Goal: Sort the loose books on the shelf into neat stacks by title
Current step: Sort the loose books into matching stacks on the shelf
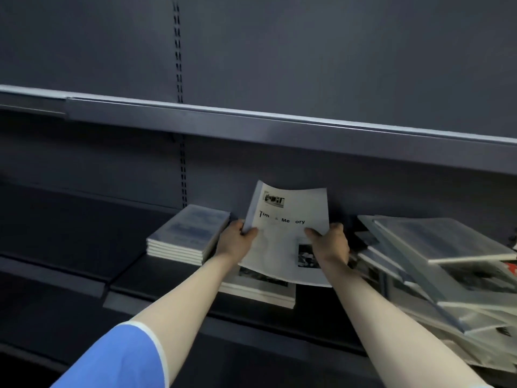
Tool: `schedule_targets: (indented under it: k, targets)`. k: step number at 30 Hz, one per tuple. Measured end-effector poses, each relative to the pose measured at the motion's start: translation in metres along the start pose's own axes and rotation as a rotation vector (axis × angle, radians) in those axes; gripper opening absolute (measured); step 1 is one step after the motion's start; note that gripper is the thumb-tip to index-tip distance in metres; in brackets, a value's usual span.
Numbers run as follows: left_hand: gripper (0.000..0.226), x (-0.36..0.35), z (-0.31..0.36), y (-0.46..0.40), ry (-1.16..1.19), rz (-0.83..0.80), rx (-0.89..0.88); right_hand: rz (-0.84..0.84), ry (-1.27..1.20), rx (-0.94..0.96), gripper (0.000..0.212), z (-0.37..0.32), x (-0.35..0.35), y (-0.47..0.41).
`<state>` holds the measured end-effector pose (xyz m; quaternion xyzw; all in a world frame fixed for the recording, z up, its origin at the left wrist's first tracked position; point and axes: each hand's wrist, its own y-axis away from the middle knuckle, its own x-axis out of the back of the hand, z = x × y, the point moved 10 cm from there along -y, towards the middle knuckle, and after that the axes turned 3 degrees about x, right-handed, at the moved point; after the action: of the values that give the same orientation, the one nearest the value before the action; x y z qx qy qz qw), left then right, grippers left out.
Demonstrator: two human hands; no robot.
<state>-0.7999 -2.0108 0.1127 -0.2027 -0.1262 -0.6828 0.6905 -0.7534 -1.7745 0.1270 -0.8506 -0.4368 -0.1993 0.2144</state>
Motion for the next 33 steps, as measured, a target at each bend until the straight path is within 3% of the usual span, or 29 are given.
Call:
schedule_targets:
  k: [4, 13, 20, 26, 30, 33]
  targets:
    - [0.043, 0.014, -0.033, 0.001, -0.04, 0.022, 0.045, -0.036, -0.006, -0.012, 0.048, 0.005, -0.032, 0.011]
    - [0.024, 0.025, -0.07, 0.008, -0.083, 0.058, 0.114, -0.096, 0.076, -0.051, 0.048, 0.022, -0.075, 0.027]
    - [0.042, 0.032, -0.085, 0.007, -0.402, 0.128, 0.177, -0.149, 0.255, -0.067, 0.052, 0.027, -0.091, 0.028]
    - [0.051, 0.03, -0.086, 0.012, -0.574, 0.248, 0.085, -0.094, 0.391, -0.03, 0.054, 0.034, -0.091, 0.031]
    - [0.047, 0.025, -0.093, 0.005, -0.483, 0.189, 0.098, -0.103, 0.417, -0.006, 0.051, 0.032, -0.096, 0.028]
    - [0.043, 0.02, -0.09, -0.001, -0.54, 0.143, 0.07, -0.111, 0.422, -0.002, 0.05, 0.032, -0.099, 0.024]
